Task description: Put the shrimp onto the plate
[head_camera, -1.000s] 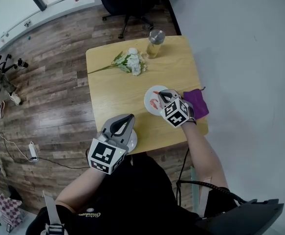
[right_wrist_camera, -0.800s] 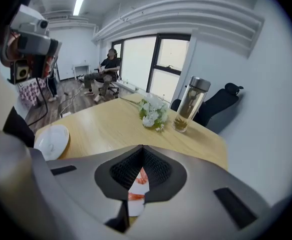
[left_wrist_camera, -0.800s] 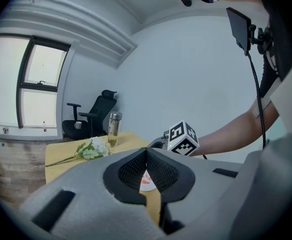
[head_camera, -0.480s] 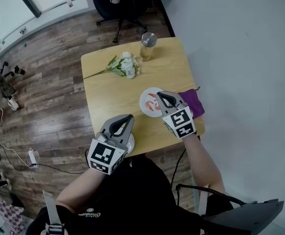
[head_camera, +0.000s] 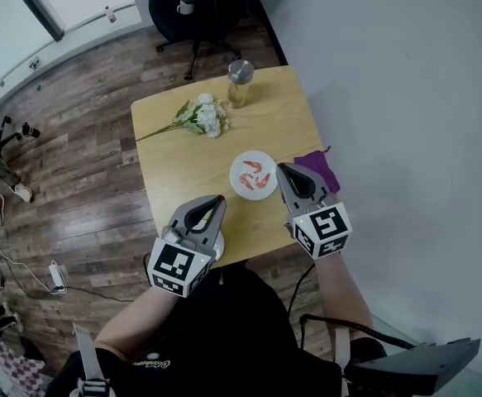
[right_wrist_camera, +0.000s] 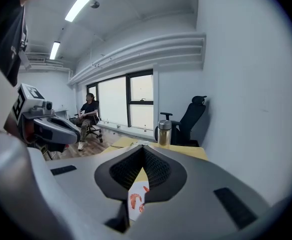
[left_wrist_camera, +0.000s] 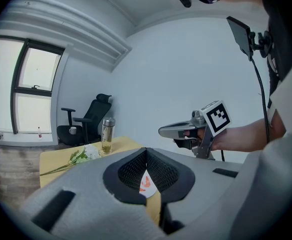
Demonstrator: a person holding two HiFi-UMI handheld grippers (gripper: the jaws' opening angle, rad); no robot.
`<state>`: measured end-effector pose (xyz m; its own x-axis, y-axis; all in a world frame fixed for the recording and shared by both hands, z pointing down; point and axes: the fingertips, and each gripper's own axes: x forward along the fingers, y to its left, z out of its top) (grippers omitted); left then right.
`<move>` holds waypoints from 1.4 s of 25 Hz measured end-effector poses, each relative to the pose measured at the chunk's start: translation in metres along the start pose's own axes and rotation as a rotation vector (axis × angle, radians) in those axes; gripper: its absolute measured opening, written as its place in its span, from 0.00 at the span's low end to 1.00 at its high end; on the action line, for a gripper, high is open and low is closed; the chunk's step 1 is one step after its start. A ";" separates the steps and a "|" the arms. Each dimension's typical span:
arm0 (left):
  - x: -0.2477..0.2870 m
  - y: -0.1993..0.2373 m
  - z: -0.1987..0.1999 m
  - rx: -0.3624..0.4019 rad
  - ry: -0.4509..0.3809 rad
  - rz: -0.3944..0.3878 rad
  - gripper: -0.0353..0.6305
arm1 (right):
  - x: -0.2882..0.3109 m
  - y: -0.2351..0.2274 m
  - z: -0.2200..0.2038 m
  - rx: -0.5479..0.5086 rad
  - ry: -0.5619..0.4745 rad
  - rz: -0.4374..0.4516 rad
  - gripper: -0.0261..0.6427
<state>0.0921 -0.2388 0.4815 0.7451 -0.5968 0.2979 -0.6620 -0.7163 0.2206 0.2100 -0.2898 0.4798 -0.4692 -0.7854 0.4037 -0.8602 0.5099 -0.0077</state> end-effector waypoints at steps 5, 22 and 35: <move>0.001 -0.004 0.004 0.006 -0.006 -0.006 0.06 | -0.028 0.001 0.002 0.083 -0.039 -0.043 0.04; -0.007 -0.022 0.029 0.046 -0.065 -0.019 0.06 | -0.093 0.040 0.011 0.238 -0.161 -0.121 0.04; -0.018 -0.033 0.039 0.073 -0.079 -0.025 0.06 | -0.105 0.053 0.019 0.235 -0.192 -0.126 0.04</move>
<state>0.1040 -0.2189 0.4323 0.7675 -0.6027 0.2182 -0.6373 -0.7542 0.1582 0.2102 -0.1874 0.4194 -0.3657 -0.9005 0.2351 -0.9260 0.3268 -0.1889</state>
